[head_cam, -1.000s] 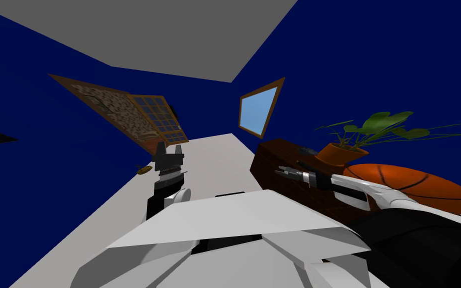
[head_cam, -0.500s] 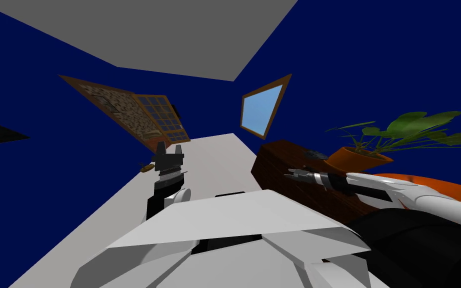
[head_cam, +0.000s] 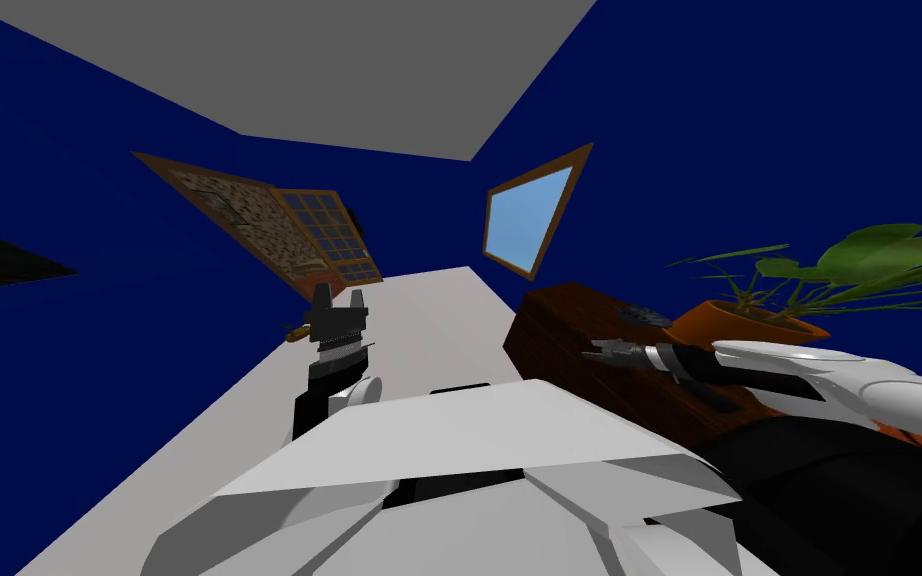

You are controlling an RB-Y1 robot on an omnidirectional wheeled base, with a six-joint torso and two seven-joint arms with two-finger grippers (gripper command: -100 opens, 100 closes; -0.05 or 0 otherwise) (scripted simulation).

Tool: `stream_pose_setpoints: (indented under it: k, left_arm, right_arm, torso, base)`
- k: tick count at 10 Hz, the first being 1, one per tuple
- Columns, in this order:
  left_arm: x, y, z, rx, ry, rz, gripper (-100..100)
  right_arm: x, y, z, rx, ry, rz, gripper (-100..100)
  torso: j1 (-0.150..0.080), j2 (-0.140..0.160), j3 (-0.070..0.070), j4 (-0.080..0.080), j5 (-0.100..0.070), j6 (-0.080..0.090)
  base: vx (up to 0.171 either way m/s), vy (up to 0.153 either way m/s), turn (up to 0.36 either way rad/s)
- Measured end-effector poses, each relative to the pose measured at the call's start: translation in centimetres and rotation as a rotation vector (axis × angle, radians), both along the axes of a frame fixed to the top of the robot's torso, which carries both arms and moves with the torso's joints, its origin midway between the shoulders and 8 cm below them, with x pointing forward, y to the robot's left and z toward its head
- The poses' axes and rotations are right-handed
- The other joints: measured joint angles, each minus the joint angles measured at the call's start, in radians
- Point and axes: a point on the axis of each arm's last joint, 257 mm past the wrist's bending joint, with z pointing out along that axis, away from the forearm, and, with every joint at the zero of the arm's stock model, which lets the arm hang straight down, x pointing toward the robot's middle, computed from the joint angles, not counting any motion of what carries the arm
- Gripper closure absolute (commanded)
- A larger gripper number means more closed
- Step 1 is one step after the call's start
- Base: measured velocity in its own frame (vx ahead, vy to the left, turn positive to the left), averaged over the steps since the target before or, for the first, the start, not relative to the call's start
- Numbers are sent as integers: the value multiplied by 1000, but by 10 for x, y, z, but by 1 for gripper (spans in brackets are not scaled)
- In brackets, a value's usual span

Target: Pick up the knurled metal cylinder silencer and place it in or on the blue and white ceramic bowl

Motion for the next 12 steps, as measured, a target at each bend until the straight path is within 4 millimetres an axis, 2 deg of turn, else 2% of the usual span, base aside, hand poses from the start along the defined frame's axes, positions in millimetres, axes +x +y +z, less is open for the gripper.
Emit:
stream_pose_setpoints:
  k: [3,5,7,9,10,11,12]
  left_arm:
    - [0,0,0,0,0,0,0]
    - [0,0,0,0,0,0,0]
    - [0,0,0,0,0,0,0]
    - [0,0,0,0,0,0,0]
    - [0,0,0,0,0,0,0]
    - [0,0,0,0,0,0,0]
    - [0,0,0,0,0,0,0]
  right_arm:
    - [-29,-34,5,-93,97,-7,-100]
    - [-35,-48,10,-126,123,-11,-100]
    - [-54,-68,11,-169,181,-20,-100]
    - [-82,-96,15,-231,264,-36,-100]
    - [-93,-101,18,-240,292,-46,-100]
    - [-106,-113,19,-263,326,-53,-100]
    - [-111,-114,22,-266,344,-57,-100]
  torso:
    - [-2,-2,-1,0,0,-1]
    - [-1,0,0,0,0,0]
    - [-1,0,0,0,0,0]
    - [-6,-3,-1,0,-1,0]
    - [-4,-2,-1,-1,-1,0]
    - [-4,-2,-1,0,-1,0]
    - [-2,-1,-1,0,-1,0]
  base:
    - [67,-54,65]
    - [32,-28,35]
    - [43,-61,58]
    - [81,-101,70]
    - [63,-76,36]
    - [47,-57,29]
    - [15,-22,5]
